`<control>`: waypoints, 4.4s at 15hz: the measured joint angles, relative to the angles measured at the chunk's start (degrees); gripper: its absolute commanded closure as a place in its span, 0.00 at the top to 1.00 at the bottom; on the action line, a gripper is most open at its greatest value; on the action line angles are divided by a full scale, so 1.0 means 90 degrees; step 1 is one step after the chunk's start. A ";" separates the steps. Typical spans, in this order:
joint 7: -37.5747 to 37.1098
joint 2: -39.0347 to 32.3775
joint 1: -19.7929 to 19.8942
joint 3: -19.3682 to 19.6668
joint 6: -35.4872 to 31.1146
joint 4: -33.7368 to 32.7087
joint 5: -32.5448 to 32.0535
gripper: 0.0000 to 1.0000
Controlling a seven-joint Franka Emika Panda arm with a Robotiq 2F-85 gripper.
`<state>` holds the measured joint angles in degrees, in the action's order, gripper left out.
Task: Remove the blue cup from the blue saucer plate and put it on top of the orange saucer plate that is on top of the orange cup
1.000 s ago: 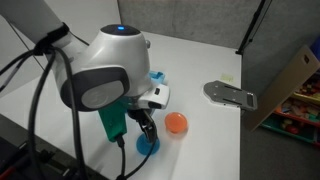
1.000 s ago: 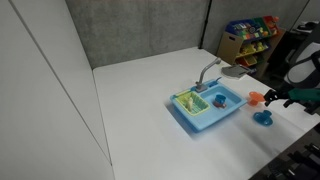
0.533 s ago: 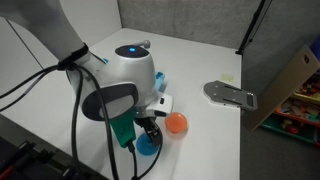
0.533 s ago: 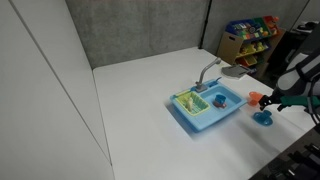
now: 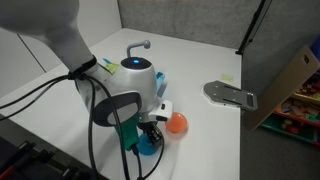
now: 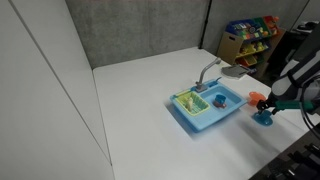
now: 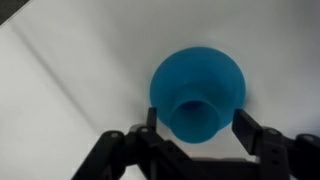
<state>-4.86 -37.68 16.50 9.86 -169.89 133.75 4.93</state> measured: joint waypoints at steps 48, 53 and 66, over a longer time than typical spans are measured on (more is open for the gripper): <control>-0.1471 -0.0389 -0.0303 0.0674 0.2127 -0.2471 0.0242 0.69; -0.1467 -0.0442 -0.0292 0.0658 0.2127 -0.2532 0.0316 1.00; -0.1223 0.1297 -0.0592 0.0923 0.2728 -0.1399 -0.0480 1.00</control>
<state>-15.86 -26.01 11.17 18.16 -145.33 121.16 0.61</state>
